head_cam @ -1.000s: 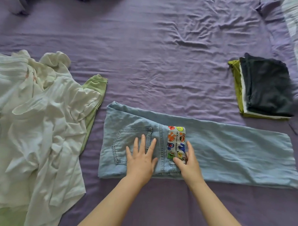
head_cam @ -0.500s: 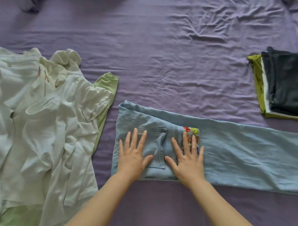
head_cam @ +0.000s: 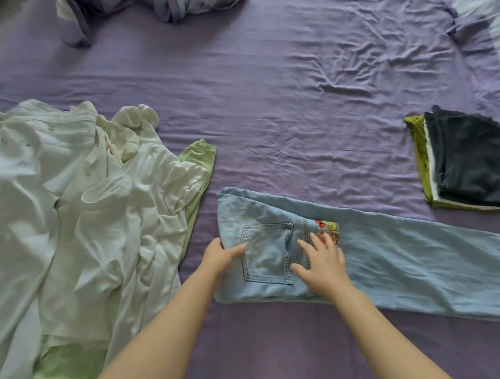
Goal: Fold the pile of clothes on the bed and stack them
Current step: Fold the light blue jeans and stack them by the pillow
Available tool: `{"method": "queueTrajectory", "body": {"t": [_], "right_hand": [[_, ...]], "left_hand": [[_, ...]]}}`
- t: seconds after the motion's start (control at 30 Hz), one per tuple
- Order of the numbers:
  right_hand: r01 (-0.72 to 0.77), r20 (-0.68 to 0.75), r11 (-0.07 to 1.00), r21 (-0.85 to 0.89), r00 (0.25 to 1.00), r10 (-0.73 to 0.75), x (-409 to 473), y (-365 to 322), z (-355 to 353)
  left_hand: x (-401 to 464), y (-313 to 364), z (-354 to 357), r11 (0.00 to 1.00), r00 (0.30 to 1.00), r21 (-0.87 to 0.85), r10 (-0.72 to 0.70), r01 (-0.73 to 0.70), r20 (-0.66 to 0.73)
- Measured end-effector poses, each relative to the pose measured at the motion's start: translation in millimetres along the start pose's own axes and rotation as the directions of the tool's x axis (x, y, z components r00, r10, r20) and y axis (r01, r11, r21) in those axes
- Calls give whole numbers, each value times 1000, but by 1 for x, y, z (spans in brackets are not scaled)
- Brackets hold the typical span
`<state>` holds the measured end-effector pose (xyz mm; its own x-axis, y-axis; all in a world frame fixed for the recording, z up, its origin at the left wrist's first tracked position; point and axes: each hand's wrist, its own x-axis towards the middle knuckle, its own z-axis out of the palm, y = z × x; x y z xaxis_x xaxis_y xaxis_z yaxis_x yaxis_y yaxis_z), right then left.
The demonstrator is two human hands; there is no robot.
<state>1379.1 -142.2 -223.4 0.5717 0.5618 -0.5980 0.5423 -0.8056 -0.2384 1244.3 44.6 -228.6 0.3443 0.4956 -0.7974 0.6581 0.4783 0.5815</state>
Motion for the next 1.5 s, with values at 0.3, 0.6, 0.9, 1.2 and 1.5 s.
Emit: {"method": "queueTrajectory", "body": {"t": [0.3,0.6,0.9,1.2,1.5], "right_hand": [[-47,72,408,912,996,-47,-46,-55,-79],[16,-210,620,785,948,241,-80,65,-127],[181,-330,572,800,929,168,-100,234,-158],[-55,-174,544,838,916,361,-83,390,-117],[-341,-53,715,610,883,467,-49,431,-60]], "left_hand": [[-86,61,49,977,941,-214,55,19,334],[-139,87,175,980,924,-196,104,-33,369],[-130,61,315,868,946,420,318,-264,-64],[-102,4,413,477,941,820,271,-315,203],[-71,-19,406,369,932,926,356,-74,-67]]}}
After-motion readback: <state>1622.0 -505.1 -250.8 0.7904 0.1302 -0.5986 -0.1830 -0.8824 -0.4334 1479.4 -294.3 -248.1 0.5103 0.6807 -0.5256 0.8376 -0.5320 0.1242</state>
